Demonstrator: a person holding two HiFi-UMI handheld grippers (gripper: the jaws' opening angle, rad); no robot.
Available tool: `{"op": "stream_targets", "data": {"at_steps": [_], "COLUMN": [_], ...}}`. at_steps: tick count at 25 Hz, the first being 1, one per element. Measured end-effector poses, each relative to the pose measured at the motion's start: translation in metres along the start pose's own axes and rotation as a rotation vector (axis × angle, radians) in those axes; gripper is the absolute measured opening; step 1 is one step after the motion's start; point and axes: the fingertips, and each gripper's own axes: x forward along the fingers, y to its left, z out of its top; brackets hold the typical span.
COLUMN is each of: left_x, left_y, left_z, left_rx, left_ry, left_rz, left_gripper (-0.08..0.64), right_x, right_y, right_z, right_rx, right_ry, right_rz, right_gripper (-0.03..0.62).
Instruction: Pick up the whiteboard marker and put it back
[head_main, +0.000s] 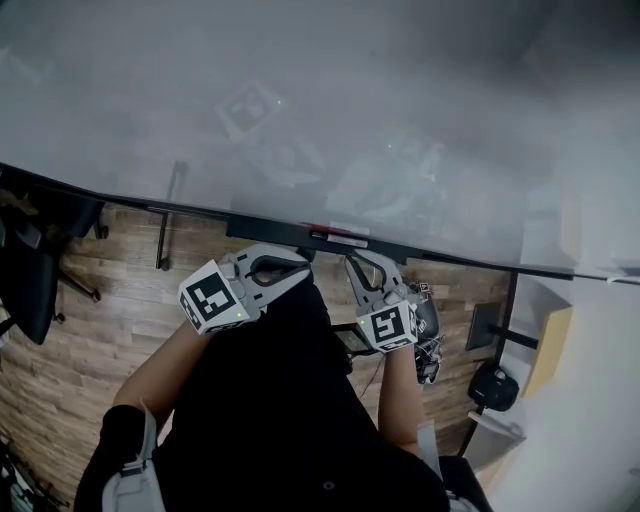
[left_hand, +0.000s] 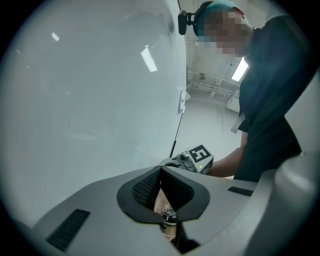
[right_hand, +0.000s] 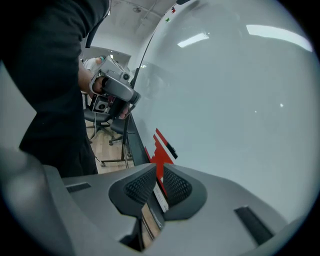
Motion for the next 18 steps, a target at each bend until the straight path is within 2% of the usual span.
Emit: {"op": "stream_targets", "data": {"at_steps": [5, 18], "left_x": [0.003, 0.001], "left_y": [0.007, 0.007], "left_z": [0.002, -0.006], "left_rx": [-0.006, 0.006], "left_ry": [-0.013, 0.0], "left_rz": [0.005, 0.021], "left_gripper": [0.006, 0.006], "right_x": [0.02, 0.048], "right_y": [0.002, 0.007], "right_z": [-0.013, -0.046], "right_rx": [0.008, -0.086], "right_ry": [0.017, 0.157], "right_rz": [0.043, 0.075], "right_gripper": [0.087, 0.087]}}
